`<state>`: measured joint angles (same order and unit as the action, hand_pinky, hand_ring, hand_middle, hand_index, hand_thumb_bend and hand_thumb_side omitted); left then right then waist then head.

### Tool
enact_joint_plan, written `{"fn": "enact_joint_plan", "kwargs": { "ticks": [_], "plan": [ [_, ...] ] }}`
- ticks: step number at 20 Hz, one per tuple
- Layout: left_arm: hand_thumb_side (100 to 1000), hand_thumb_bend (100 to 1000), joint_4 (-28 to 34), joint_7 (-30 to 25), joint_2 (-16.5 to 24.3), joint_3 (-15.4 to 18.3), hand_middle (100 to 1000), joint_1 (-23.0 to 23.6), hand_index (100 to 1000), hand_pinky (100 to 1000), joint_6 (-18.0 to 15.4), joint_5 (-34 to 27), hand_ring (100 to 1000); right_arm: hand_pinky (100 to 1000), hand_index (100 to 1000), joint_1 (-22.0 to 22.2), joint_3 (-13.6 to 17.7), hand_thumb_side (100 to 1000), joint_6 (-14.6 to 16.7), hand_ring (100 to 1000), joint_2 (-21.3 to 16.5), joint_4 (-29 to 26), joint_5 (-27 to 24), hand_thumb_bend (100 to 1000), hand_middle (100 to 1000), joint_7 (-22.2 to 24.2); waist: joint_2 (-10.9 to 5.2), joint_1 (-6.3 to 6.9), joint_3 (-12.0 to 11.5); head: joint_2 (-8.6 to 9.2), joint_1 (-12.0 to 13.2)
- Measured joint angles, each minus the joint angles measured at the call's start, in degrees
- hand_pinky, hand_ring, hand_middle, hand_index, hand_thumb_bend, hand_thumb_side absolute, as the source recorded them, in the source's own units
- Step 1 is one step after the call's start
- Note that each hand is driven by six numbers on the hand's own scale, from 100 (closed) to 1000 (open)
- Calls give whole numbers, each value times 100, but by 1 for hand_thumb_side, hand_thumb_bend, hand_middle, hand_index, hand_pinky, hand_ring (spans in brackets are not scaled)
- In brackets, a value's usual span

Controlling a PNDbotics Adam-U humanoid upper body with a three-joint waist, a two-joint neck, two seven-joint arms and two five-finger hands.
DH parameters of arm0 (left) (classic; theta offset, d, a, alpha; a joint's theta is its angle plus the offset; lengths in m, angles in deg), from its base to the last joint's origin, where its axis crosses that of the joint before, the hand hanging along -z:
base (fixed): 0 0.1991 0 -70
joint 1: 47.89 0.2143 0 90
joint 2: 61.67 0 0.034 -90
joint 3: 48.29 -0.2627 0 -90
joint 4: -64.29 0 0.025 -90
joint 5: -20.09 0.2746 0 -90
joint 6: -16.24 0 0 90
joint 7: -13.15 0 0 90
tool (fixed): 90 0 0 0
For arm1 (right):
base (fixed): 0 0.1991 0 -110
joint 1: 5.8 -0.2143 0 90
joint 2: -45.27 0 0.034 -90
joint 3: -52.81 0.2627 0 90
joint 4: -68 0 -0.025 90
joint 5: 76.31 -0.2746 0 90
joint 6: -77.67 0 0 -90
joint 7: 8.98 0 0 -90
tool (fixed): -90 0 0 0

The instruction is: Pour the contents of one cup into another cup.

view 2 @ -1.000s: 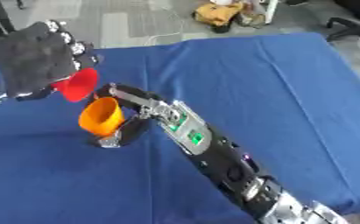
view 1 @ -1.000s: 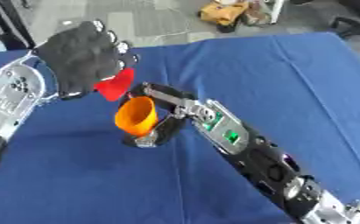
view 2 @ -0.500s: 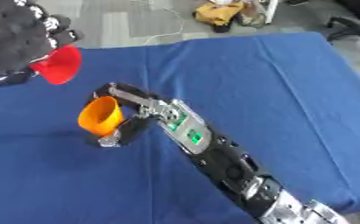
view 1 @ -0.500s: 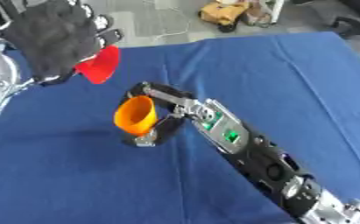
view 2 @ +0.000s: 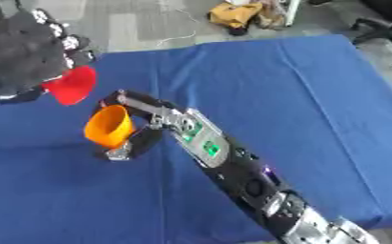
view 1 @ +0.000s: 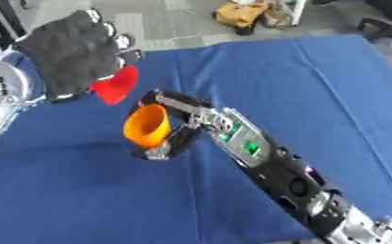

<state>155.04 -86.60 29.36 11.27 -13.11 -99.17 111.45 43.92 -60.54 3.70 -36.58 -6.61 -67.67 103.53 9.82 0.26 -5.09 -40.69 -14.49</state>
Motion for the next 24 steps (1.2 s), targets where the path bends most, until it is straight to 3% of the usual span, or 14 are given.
{"fn": "enact_joint_plan", "kwargs": {
  "ticks": [12, 19, 24],
  "plan": [
    [100, 555, -96, 85, -42, 120, 425, 81, 779, 257, 131, 0, 361, 252, 580, 1, 0, 151, -4, 402, 0, 0, -2, 166, 433, 4, 0, -2, -1, 0, 1],
    [100, 524, -54, 374, -44, 717, 388, 309, 754, 124, 639, -465, 298, 255, 581, 66, 69, 157, -8, 404, -3, 4, 0, 173, 435, -56, 0, -30, -17, 0, -8],
    [100, 478, -164, 814, -101, 1241, 359, 584, 735, 100, 1113, -935, 244, 295, 588, 196, 227, 233, -7, 442, -74, 97, 41, 269, 444, -256, -1, -56, 4, 0, -8]
  ]
}}
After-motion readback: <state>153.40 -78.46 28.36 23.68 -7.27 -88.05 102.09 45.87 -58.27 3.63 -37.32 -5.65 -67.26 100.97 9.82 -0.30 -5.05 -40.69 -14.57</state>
